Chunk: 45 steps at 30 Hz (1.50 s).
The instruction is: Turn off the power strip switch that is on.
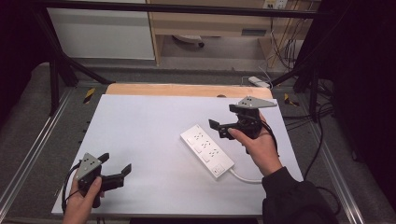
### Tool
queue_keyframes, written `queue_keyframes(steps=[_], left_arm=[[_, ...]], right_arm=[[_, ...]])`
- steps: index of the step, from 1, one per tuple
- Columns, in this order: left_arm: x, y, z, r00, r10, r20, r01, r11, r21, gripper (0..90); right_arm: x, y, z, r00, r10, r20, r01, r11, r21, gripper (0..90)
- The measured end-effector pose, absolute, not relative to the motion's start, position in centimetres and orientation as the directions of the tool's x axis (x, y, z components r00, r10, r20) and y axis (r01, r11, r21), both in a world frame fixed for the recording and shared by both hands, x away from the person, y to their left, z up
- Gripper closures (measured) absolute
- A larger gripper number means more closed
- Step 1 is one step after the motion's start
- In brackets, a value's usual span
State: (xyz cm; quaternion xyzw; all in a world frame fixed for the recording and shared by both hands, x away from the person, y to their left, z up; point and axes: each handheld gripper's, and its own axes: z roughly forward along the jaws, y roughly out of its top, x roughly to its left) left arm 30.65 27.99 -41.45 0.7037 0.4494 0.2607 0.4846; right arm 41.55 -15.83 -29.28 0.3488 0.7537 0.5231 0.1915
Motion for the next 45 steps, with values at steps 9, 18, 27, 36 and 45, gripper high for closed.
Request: queue_keyframes(steps=[9, 18, 27, 36, 45], left_arm=[[30.7, 27.9, -41.5, 0.467, 0.882, -0.064, 0.383, -0.136, 0.914, 5.3], [30.7, 27.9, -41.5, 0.463, 0.884, -0.059, 0.382, -0.139, 0.914, 5.3], [30.7, 27.9, -41.5, 0.468, 0.882, -0.055, 0.381, -0.145, 0.913, 5.3], [30.7, 27.9, -41.5, 0.469, 0.882, -0.051, 0.379, -0.149, 0.913, 5.3], [30.7, 27.8, -41.5, 0.469, 0.882, -0.051, 0.382, -0.150, 0.912, 5.3]], right_arm=[[42.2, -15.0, -29.3, -0.701, 0.711, 0.066, 0.313, 0.222, 0.923, 2.9], [42.5, -13.8, -29.9, -0.718, 0.695, 0.050, 0.304, 0.248, 0.920, 13.2], [42.8, -12.2, -30.6, -0.746, 0.665, 0.031, 0.287, 0.279, 0.916, 32.9], [43.2, -10.8, -31.6, -0.764, 0.645, 0.011, 0.276, 0.311, 0.910, 62.7], [44.0, -10.0, -32.6, -0.775, 0.632, 0.014, 0.298, 0.346, 0.890, 85.9]])
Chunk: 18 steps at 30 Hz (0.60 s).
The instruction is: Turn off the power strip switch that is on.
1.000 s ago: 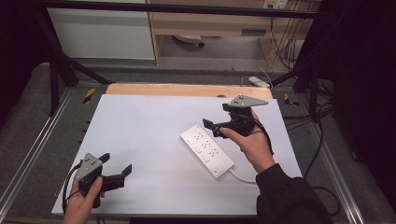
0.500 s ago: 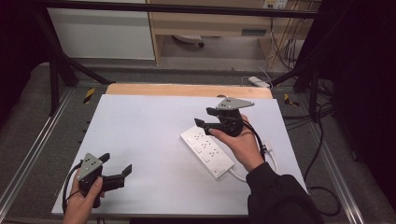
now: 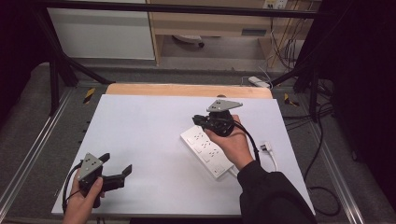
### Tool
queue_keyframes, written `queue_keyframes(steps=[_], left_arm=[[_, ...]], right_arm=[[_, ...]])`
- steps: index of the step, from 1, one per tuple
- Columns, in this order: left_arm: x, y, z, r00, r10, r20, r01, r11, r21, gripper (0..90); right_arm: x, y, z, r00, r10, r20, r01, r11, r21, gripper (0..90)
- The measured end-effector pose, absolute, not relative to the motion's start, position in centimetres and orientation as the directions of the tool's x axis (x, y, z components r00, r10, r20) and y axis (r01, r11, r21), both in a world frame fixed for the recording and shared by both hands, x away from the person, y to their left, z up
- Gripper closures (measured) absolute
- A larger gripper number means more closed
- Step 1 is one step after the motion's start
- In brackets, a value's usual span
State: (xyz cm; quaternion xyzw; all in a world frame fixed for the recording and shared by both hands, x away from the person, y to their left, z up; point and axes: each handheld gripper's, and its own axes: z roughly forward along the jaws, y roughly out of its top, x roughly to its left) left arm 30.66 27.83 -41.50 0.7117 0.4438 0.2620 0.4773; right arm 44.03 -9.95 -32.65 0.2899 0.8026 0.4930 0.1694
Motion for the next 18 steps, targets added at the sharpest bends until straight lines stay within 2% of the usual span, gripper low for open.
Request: queue_keyframes(steps=[7, 18], left_arm=[[30.7, 27.8, -41.5, 0.472, 0.880, -0.050, 0.381, -0.153, 0.912, 5.3], [30.7, 27.8, -41.5, 0.474, 0.880, -0.041, 0.380, -0.163, 0.910, 5.3]], right_arm=[[44.6, -9.2, -33.6, -0.780, 0.625, 0.016, 0.318, 0.374, 0.871, 89.8], [45.5, -8.4, -34.8, -0.773, 0.634, 0.031, 0.357, 0.394, 0.847, 90.0]])
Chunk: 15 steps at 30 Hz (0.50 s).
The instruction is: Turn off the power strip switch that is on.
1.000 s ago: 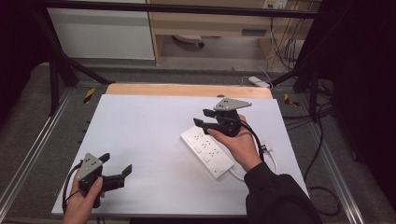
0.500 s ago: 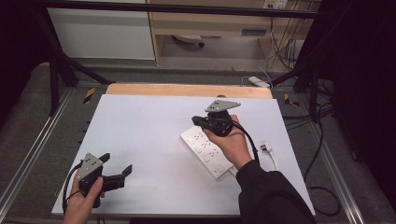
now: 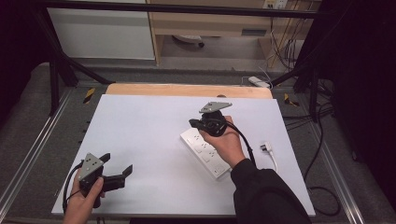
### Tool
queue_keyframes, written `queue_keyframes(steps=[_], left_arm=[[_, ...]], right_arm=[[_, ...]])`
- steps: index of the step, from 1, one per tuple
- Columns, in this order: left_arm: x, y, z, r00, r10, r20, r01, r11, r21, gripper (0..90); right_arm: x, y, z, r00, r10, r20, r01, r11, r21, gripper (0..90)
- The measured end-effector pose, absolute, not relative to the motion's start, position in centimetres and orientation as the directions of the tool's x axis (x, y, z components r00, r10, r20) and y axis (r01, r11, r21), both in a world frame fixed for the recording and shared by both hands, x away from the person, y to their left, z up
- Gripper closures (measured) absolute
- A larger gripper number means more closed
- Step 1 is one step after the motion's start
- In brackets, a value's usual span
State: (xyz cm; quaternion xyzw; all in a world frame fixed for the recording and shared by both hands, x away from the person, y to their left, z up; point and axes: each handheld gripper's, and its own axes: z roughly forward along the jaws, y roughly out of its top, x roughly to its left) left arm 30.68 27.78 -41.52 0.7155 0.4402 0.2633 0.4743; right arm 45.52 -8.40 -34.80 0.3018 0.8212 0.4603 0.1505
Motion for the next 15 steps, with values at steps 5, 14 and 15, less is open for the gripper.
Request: queue_keyframes(steps=[5, 14, 15], left_arm=[[30.7, 27.8, -41.5, 0.475, 0.879, -0.041, 0.380, -0.163, 0.911, 5.3], [30.7, 27.7, -41.5, 0.477, 0.878, -0.041, 0.380, -0.164, 0.910, 5.3], [30.7, 27.7, -41.5, 0.477, 0.878, -0.041, 0.381, -0.164, 0.910, 5.3]], right_arm=[[45.9, -8.2, -35.3, -0.769, 0.638, 0.039, 0.378, 0.404, 0.833, 90.0], [46.3, -7.8, -36.0, -0.769, 0.637, 0.050, 0.397, 0.416, 0.818, 90.0], [46.3, -7.8, -36.1, -0.768, 0.638, 0.052, 0.401, 0.416, 0.816, 90.0]])
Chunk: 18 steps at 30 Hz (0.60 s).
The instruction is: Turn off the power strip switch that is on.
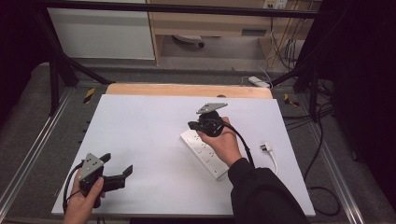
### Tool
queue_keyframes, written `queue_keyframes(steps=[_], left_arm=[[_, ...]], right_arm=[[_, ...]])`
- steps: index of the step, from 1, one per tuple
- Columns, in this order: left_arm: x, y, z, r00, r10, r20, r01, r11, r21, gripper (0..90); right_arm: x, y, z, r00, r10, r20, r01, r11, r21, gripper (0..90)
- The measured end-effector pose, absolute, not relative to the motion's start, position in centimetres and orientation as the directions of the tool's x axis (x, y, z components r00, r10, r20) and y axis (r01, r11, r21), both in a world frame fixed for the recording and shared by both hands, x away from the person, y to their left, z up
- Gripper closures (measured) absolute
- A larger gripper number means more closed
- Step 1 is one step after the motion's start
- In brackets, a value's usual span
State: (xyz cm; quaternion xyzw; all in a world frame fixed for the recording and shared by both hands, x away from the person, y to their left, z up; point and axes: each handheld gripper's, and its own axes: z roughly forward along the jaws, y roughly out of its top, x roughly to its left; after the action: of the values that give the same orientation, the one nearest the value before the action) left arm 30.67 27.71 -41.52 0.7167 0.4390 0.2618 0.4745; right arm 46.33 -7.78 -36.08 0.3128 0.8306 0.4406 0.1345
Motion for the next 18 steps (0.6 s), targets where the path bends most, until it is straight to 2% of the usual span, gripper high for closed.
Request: queue_keyframes(steps=[18], left_arm=[[30.69, 27.66, -41.53, 0.482, 0.875, -0.038, 0.379, -0.170, 0.910, 5.3]], right_arm=[[46.71, -7.44, -37.08, -0.755, 0.652, 0.067, 0.441, 0.429, 0.789, 90.0]])
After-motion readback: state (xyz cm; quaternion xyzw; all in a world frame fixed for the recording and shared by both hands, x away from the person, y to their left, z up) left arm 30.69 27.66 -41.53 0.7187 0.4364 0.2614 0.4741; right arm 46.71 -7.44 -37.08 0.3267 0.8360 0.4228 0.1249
